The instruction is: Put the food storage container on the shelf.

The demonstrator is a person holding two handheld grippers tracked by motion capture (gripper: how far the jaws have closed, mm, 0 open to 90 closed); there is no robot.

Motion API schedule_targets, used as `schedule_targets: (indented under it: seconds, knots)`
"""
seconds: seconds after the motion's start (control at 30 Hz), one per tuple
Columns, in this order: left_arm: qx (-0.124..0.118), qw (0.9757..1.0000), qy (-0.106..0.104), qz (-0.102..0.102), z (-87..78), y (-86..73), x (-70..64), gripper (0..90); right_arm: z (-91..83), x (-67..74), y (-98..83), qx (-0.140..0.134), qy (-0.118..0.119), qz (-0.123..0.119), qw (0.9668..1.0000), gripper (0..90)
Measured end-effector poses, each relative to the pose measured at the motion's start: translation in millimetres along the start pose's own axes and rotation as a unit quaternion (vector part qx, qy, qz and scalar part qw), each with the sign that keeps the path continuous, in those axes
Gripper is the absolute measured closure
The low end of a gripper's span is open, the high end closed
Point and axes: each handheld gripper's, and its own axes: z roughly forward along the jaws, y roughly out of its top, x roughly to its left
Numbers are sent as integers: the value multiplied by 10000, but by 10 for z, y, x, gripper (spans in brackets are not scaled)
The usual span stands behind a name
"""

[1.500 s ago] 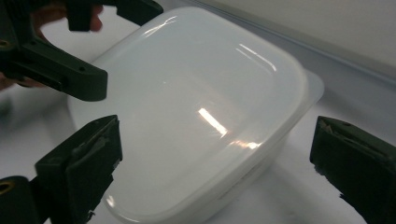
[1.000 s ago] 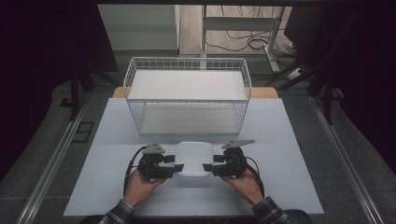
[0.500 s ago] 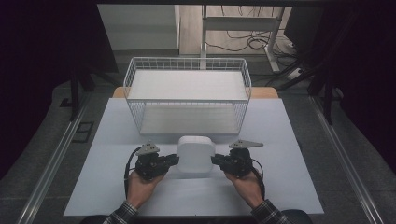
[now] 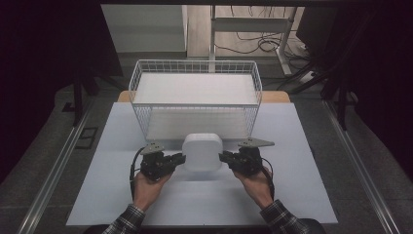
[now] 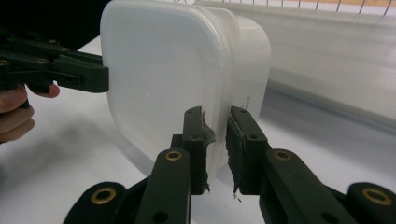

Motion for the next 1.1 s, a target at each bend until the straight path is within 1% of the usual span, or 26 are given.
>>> schedule_targets:
  seconds: [0.1, 0.3, 0.43, 0.53, 0.57, 0.67, 0.73, 0.77, 0.83, 0.87, 0.93, 0.97, 1.0, 1.03, 1.1]
  knots:
    - [-29, 10000, 41, 0, 25, 63, 38, 790, 29, -42, 71, -56, -12, -27, 10000, 773]
    - [-81, 9999, 108, -38, 82, 193, 176, 790, 143, -114, 248, -60, -60, -103, 9999, 773]
    - [-101, 9998, 150, -55, 155, 294, 283, 790, 234, -185, 359, -78, -119, -114, 9998, 773]
    - [-71, 9997, 212, -115, 226, 343, 339, 790, 312, -254, 414, -71, -166, -96, 9998, 771]
    - [-52, 9997, 219, -106, 243, 353, 355, 789, 337, -277, 427, -68, -193, -95, 9997, 770]
    - [21, 9995, 268, -150, 308, 381, 391, 789, 410, -342, 438, -35, -219, -21, 9998, 767]
    - [132, 9994, 292, -157, 347, 388, 432, 789, 457, -381, 428, 20, -231, 55, 9997, 765]
    - [138, 9992, 305, -206, 358, 383, 435, 788, 493, -407, 413, 61, -214, 117, 9997, 765]
    - [155, 9991, 321, -239, 379, 373, 454, 787, 524, -428, 399, 86, -195, 143, 9997, 765]
    - [205, 9989, 347, -222, 387, 367, 475, 787, 546, -438, 390, 91, -182, 148, 9997, 765]
    - [212, 9987, 386, -267, 413, 363, 493, 785, 581, -451, 382, 114, -193, 168, 9996, 763]
    - [195, 9985, 371, -342, 422, 365, 522, 782, 594, -460, 383, 108, -167, 187, 9996, 764]
    - [183, 9985, 338, -389, 429, 368, 547, 781, 600, -464, 392, 99, -116, 271, 9995, 764]
    - [166, 9985, 293, -421, 430, 374, 566, 780, 607, -465, 403, 80, -128, 250, 9996, 761]
    - [155, 9985, 288, -429, 436, 391, 579, 773, 618, -473, 426, 77, -160, 185, 9997, 749]
